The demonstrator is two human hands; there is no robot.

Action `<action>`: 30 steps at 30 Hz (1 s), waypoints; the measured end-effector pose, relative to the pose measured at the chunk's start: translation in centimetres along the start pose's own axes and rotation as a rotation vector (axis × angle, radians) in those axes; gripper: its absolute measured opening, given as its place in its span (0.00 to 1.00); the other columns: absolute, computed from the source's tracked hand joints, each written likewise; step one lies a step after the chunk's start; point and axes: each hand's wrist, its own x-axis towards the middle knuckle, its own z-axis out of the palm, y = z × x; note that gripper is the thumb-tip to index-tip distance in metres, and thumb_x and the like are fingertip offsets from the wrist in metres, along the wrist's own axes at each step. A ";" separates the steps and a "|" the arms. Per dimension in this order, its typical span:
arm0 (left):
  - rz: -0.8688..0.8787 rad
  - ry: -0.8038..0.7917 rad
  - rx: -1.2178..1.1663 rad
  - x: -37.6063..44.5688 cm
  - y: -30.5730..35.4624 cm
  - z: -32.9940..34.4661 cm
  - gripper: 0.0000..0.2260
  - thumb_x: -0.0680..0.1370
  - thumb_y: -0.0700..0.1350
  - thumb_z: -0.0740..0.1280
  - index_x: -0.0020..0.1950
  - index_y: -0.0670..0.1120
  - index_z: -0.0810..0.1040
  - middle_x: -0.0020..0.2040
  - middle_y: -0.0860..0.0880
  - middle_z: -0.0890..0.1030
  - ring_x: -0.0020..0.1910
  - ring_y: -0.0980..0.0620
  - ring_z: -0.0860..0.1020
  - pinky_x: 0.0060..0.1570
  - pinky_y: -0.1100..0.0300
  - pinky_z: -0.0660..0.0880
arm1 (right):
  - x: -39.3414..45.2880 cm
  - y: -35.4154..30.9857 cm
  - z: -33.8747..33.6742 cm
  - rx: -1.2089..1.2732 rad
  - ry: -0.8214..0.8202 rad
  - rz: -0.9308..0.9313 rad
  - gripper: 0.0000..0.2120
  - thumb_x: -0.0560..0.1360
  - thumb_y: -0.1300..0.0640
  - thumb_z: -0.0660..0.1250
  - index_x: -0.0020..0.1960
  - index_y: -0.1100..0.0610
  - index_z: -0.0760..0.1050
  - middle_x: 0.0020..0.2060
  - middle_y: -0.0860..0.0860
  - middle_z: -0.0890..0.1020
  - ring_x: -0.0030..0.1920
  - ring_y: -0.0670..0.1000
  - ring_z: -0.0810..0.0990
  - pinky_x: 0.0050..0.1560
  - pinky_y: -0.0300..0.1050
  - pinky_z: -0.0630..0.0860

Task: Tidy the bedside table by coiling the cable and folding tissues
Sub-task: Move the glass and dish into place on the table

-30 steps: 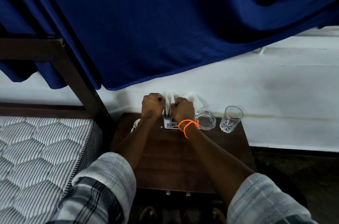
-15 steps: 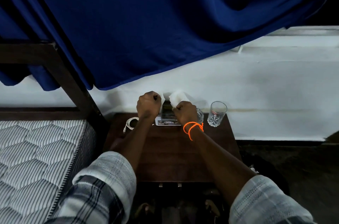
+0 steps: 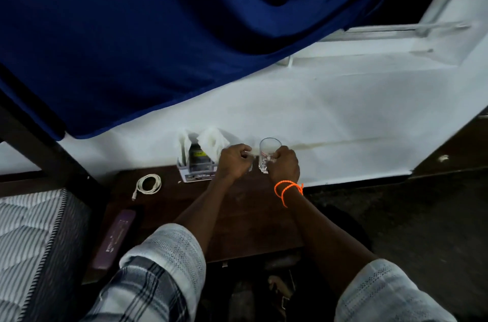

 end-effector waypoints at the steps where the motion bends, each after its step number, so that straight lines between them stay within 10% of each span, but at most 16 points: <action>1: -0.022 -0.042 -0.001 0.2 0.1 0.9 0.17 0.75 0.42 0.73 0.64 0.43 0.83 0.56 0.43 0.86 0.57 0.47 0.84 0.57 0.64 0.75 | 0.4 0.6 -0.1 0.020 0.009 0.016 0.10 0.72 0.62 0.70 0.52 0.59 0.74 0.54 0.58 0.77 0.53 0.63 0.79 0.51 0.52 0.75; 5: -0.061 -0.180 0.023 1.6 -0.2 3.5 0.34 0.74 0.45 0.78 0.76 0.40 0.70 0.69 0.39 0.79 0.66 0.43 0.79 0.68 0.50 0.74 | 2.4 2.2 0.3 0.088 -0.021 0.050 0.23 0.67 0.64 0.76 0.59 0.61 0.71 0.58 0.60 0.75 0.56 0.63 0.78 0.53 0.51 0.74; 9: 0.000 -0.222 0.024 3.0 -0.7 4.8 0.29 0.75 0.44 0.76 0.75 0.45 0.73 0.70 0.45 0.80 0.68 0.46 0.79 0.67 0.50 0.75 | 4.2 3.3 0.9 0.095 -0.164 0.054 0.42 0.63 0.57 0.83 0.71 0.60 0.68 0.63 0.59 0.77 0.64 0.58 0.77 0.58 0.45 0.72; 20: 0.062 -0.194 0.014 4.6 -1.2 5.0 0.29 0.72 0.41 0.79 0.72 0.44 0.77 0.68 0.45 0.81 0.67 0.49 0.79 0.60 0.66 0.70 | 4.8 3.7 1.6 0.149 -0.176 -0.051 0.33 0.66 0.51 0.80 0.68 0.58 0.75 0.59 0.56 0.84 0.60 0.57 0.82 0.59 0.46 0.77; 30: 0.108 -0.146 0.078 6.1 0.1 -1.1 0.28 0.71 0.45 0.80 0.70 0.43 0.78 0.62 0.45 0.84 0.61 0.49 0.81 0.58 0.62 0.74 | 5.0 -1.2 1.0 0.231 -0.203 -0.150 0.28 0.63 0.50 0.82 0.60 0.55 0.79 0.53 0.51 0.86 0.54 0.52 0.84 0.54 0.44 0.79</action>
